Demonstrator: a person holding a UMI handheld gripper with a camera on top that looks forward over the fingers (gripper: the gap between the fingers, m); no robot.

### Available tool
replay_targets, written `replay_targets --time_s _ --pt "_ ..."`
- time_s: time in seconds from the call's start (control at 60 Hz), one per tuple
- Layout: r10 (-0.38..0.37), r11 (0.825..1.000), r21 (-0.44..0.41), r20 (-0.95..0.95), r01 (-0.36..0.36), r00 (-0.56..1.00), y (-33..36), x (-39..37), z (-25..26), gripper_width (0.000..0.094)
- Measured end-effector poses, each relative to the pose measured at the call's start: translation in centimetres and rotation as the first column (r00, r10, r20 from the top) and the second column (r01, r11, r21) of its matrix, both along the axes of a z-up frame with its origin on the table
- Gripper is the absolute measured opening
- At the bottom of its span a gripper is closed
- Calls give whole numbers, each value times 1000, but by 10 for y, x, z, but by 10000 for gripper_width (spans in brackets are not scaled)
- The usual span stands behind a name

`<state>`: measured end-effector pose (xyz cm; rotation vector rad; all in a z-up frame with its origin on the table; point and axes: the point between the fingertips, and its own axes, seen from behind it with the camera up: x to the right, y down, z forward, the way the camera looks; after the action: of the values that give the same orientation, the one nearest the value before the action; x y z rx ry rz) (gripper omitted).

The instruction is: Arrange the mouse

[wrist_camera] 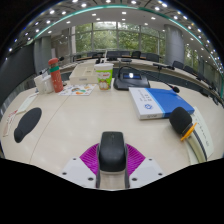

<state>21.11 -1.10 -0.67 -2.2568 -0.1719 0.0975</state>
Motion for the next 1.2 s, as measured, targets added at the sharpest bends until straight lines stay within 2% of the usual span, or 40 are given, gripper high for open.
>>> replay_targets --time_s 0.133,0.317,0.467,0.583,0.683,0.817,1.033,1.167,1.2 --pt "-41 998 49 -2 41 999 0 -3 35 320" --pt "-94 985 142 -30 98 995 7 -39 108 320" --pt "-102 972 207 -45 109 994 7 -115 160 320" --pt "-77 975 203 -73 91 994 0 -206 174 319" --pt "-37 984 172 -77 50 996 -5 -289 158 318" --pt "10 994 111 -58 -3 998 -6 -376 109 318" --pt "24 999 33 16 -24 1000 9 -429 24 326" --pt "-2 1000 -22 -11 1 1000 8 -435 -5 446" --pt "5 1000 3 -12 -5 1000 9 -437 -1 480"
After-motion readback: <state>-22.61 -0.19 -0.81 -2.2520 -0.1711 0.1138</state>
